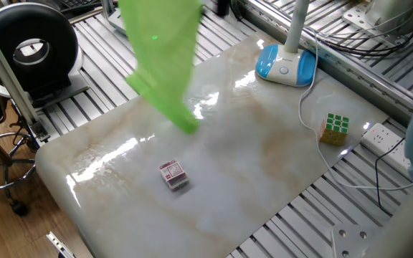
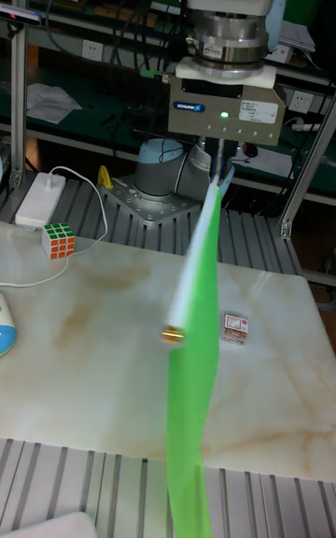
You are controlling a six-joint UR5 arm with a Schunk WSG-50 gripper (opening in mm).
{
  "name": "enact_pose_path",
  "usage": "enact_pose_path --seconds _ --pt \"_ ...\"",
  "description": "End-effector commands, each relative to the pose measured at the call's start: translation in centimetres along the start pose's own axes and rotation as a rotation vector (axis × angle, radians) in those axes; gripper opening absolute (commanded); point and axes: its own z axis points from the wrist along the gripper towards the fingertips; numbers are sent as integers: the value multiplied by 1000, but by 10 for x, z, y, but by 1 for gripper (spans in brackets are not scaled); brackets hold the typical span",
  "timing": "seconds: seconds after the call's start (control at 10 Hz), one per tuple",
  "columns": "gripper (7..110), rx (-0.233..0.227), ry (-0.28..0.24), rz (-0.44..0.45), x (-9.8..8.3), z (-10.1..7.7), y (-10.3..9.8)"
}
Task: Wave the flag
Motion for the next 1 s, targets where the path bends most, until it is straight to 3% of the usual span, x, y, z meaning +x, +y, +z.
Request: enact_pose_path --seconds 0.0,0.3,0.4,0.5,0.6,0.7,0.8,0.9 --pt "7 -97 27 311 -1 -1 22" --pt "7 -51 13 183 -3 1 9" --pt "7 7 10 79 -2 2 -6" --pt "7 134 6 -174 -6 -1 -39" --pt "7 310 -5 -515 -25 -10 -78" --pt "7 399 -4 -693 -38 -16 -93" --pt "7 404 -9 -757 -43 -17 -92" --pt "7 402 -11 -751 -42 -17 -92"
